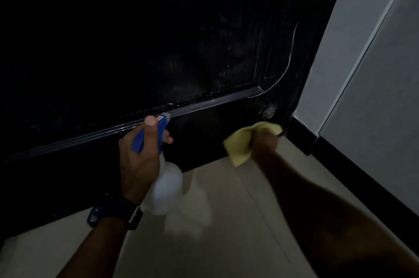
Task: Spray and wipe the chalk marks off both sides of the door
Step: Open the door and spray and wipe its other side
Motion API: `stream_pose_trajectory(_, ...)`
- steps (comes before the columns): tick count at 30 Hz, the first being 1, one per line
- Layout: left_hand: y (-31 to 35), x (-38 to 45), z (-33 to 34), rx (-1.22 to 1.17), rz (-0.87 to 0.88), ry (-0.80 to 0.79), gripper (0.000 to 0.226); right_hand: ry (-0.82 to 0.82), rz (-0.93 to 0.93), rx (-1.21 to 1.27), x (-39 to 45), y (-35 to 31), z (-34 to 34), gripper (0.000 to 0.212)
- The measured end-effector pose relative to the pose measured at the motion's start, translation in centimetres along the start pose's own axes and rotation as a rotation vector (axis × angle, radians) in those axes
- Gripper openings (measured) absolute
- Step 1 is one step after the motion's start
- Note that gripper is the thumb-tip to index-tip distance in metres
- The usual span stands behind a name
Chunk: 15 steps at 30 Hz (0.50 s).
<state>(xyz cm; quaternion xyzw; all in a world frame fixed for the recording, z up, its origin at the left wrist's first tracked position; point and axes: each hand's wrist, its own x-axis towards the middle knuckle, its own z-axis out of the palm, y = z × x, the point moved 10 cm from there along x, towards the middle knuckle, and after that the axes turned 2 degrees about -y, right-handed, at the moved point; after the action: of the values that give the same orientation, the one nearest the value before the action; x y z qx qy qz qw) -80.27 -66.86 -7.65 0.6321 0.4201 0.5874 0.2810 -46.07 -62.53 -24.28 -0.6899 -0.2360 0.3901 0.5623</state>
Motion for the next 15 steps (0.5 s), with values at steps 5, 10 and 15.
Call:
stream_pose_trajectory(5, 0.4, 0.0, 0.5, -0.017, -0.003, 0.044, 0.069, -0.098, 0.037, 0.126, -6.0, 2.9, 8.8, 0.011)
stream_pose_trajectory(10, 0.2, -0.7, -0.5, -0.005, -0.049, 0.063, 0.061, 0.226, -0.282, 0.195, -5.1, -7.8, 3.2, 0.013)
stream_pose_trajectory(15, 0.3, -1.3, -2.6, 0.013, -0.062, 0.100, 0.062, 0.263, -0.362, 0.110, -6.3, -6.0, 5.1, 0.019)
